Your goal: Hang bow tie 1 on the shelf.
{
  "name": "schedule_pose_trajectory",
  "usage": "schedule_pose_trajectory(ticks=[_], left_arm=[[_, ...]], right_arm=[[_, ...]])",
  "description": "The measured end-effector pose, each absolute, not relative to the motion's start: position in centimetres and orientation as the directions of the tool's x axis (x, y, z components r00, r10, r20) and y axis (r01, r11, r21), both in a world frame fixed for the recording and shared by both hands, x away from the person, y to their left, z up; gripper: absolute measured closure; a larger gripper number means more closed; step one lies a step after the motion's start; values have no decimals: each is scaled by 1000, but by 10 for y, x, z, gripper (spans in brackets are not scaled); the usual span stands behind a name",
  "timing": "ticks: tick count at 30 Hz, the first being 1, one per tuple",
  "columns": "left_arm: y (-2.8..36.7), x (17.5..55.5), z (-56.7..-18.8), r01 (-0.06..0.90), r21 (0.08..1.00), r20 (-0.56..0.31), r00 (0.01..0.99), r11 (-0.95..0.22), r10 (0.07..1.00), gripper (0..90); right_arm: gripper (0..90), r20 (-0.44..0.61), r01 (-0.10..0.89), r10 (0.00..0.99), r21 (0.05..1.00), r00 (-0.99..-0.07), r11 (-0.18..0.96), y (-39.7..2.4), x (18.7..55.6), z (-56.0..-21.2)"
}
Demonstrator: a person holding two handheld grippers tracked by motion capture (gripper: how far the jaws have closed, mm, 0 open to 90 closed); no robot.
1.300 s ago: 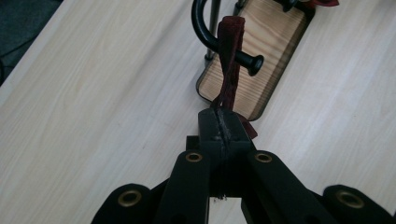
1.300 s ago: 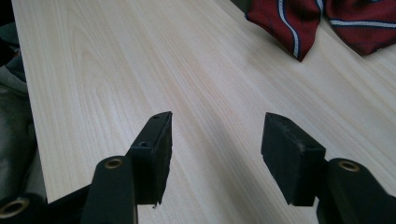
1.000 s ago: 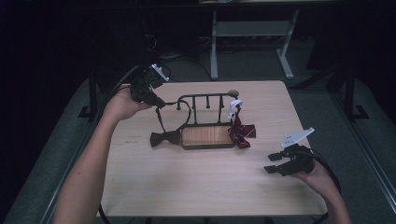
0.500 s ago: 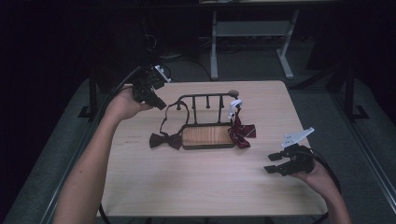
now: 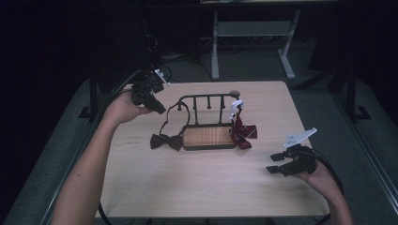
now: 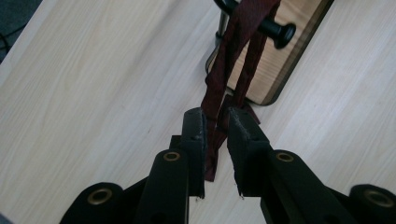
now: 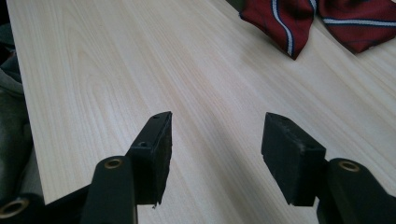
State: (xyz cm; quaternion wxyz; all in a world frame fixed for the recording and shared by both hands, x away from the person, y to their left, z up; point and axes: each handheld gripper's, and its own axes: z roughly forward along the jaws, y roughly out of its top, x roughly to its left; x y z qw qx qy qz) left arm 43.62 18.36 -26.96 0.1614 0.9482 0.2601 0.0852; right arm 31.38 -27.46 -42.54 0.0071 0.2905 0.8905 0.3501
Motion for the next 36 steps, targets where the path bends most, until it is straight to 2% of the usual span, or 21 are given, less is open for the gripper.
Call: schedule_pose_trajectory(ticks=[10, 20, 36], left_arm=[[184, 423, -264, 427, 344, 97, 870, -836, 483, 746], [196, 416, -272, 433, 355, 83, 868, -829, 489, 711], [199, 404, -284, 416, 402, 63, 876, -816, 478, 618]], right_arm=[[411, 192, 528, 541, 621, -819, 579, -276, 314, -425], [405, 185, 527, 546, 624, -817, 577, -277, 314, -425], [398, 179, 531, 556, 624, -812, 574, -279, 313, -425]])
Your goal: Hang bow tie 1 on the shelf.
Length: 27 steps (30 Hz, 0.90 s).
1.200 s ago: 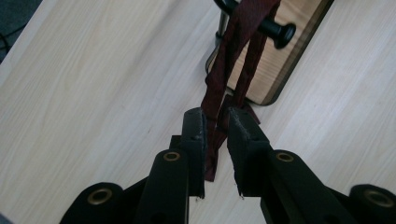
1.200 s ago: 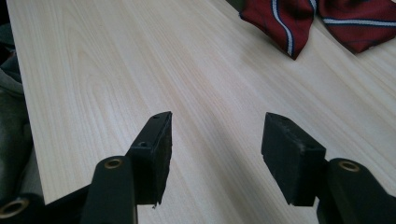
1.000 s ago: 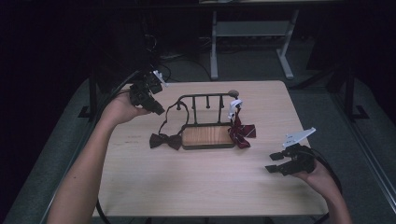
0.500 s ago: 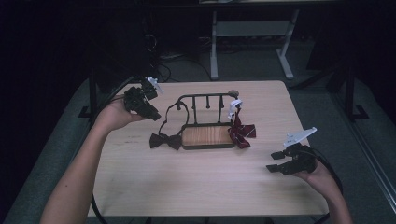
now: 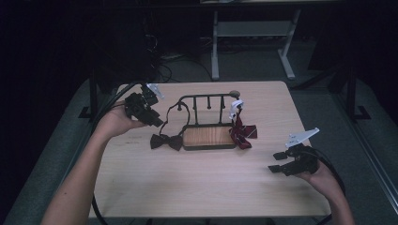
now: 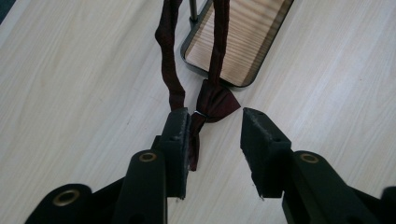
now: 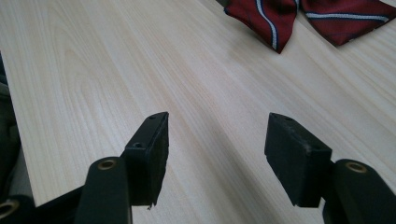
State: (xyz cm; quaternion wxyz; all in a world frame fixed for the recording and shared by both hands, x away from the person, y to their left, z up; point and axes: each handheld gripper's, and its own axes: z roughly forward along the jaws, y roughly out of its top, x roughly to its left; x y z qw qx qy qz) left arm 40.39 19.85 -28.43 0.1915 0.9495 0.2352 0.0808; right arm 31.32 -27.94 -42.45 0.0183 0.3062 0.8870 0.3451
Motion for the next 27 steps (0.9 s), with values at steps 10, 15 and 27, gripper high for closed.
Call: schedule_pose_trajectory(ticks=[10, 15, 27], left_arm=[[201, 396, -290, 406, 410, 64, 880, -816, 470, 586], [205, 391, -295, 409, 406, 65, 879, -817, 472, 567], [211, 383, -307, 416, 414, 62, 875, -810, 481, 516]], right_arm=[[395, 184, 542, 564, 616, -805, 571, -280, 313, -425], [395, 186, 543, 564, 614, -805, 573, -280, 313, -425], [395, 177, 538, 563, 615, -807, 577, -280, 314, -426]])
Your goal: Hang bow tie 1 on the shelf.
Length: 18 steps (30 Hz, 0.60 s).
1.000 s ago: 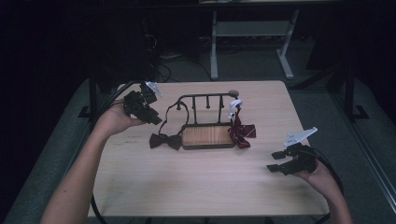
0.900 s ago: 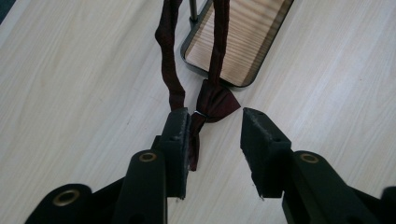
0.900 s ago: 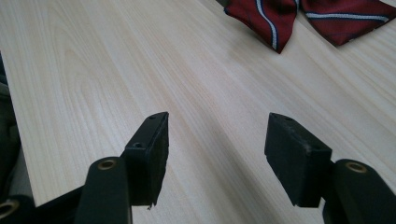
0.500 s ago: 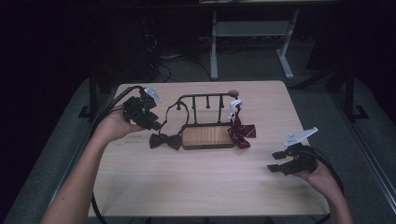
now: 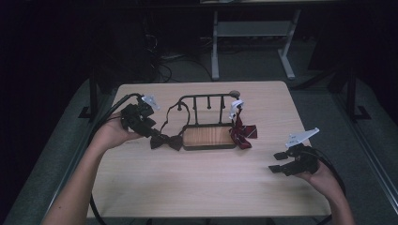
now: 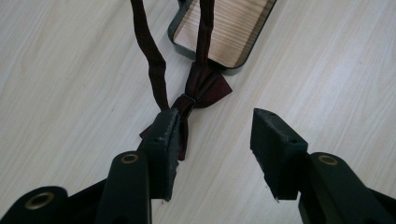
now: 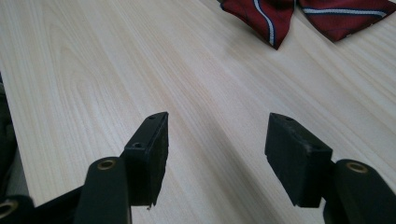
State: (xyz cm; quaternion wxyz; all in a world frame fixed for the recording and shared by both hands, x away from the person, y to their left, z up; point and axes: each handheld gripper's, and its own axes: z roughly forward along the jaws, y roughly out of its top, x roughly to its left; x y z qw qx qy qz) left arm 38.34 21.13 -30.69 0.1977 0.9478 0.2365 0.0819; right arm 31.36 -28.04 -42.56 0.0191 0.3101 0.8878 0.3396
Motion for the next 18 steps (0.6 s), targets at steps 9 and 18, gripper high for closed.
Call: schedule_pose_trajectory(ticks=[9, 18], left_arm=[[215, 379, -313, 422, 414, 60, 872, -807, 486, 483], [217, 373, -320, 418, 419, 59, 873, -806, 484, 462]], right_arm=[[395, 179, 543, 568, 612, -803, 575, -281, 313, -425], [395, 179, 543, 569, 613, -802, 573, -281, 313, -425]])
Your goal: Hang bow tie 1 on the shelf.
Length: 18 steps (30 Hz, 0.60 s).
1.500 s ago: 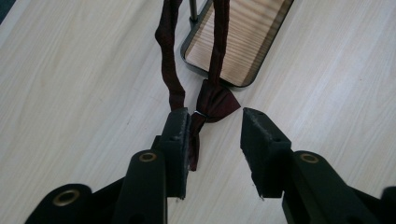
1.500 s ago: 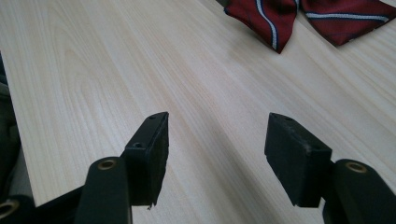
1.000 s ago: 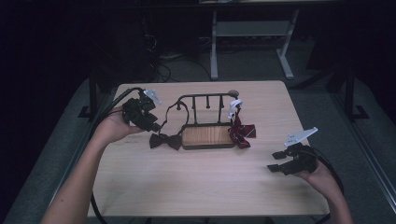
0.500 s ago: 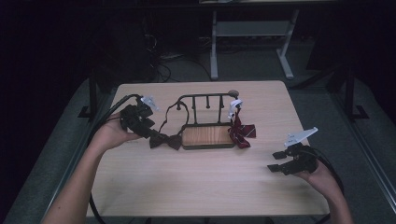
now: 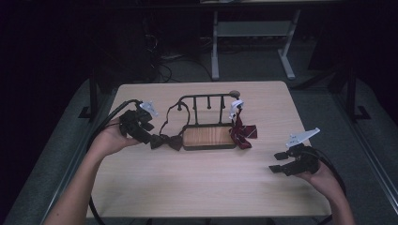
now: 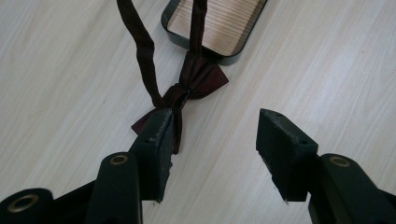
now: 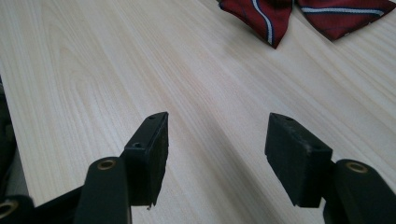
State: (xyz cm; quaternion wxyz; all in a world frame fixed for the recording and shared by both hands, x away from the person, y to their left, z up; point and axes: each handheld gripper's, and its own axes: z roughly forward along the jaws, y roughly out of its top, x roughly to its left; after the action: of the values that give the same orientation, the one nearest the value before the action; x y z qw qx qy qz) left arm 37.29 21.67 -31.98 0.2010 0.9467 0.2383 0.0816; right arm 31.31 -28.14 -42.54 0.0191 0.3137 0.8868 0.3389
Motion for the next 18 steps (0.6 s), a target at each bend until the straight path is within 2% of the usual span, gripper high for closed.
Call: schedule_pose_trajectory(ticks=[18], left_arm=[[216, 362, -337, 415, 414, 67, 874, -810, 482, 409]], right_arm=[[395, 175, 541, 570, 615, -803, 573, -283, 313, -425]])
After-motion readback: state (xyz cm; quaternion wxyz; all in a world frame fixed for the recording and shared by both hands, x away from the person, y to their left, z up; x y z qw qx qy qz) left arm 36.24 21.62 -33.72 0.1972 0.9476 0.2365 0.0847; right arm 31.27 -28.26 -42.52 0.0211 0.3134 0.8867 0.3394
